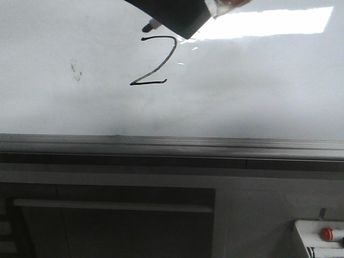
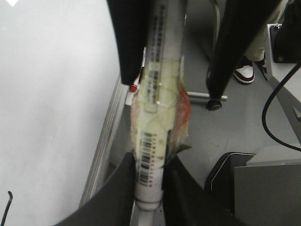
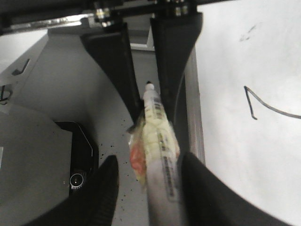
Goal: Write number 2 on whiteboard
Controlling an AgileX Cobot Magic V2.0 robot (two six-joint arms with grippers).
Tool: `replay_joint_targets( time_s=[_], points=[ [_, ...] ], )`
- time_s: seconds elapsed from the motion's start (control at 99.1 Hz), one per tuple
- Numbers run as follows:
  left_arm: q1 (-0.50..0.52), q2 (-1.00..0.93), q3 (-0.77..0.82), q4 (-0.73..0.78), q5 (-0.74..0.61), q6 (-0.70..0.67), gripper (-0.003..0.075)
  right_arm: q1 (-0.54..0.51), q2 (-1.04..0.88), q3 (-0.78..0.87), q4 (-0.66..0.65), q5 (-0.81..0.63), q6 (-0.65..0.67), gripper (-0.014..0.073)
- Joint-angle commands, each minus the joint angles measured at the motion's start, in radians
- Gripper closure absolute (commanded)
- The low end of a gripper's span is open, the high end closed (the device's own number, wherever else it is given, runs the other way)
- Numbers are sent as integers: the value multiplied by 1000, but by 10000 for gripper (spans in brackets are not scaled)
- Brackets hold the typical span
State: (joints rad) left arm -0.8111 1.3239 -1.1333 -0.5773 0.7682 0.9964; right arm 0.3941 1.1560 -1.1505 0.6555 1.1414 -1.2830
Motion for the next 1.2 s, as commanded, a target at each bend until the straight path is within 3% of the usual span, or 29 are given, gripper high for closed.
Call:
replay_joint_targets(
  time_s=[0.0, 0.272, 0.282, 0.293, 0.524, 0.777, 0.968, 1.19],
  points=[
    [-5, -26, -33, -31, -30, -7, 660, -21, -51, -54, -6, -15, 68, 291],
    [36, -106, -7, 121, -48, -181, 685, -200, -225, -74, -139, 50, 322, 291],
    [193, -234, 136, 193, -130, -338, 723, -284, -352, -12, -232, 20, 492, 291],
    [199, -240, 143, 193, -138, -343, 724, -287, -355, -6, -232, 18, 498, 291],
    [433, -375, 360, 185, -409, -431, 738, -289, -398, 97, -232, 13, 528, 291],
    [636, -334, 438, 86, -556, -433, 738, -289, -398, 171, -232, -50, 528, 291],
    [658, -237, 438, 76, -647, -433, 738, -289, -398, 173, -232, -61, 528, 291],
    [658, -173, 438, 66, -661, -433, 736, -289, -398, 173, -232, -63, 528, 291]
  ],
)
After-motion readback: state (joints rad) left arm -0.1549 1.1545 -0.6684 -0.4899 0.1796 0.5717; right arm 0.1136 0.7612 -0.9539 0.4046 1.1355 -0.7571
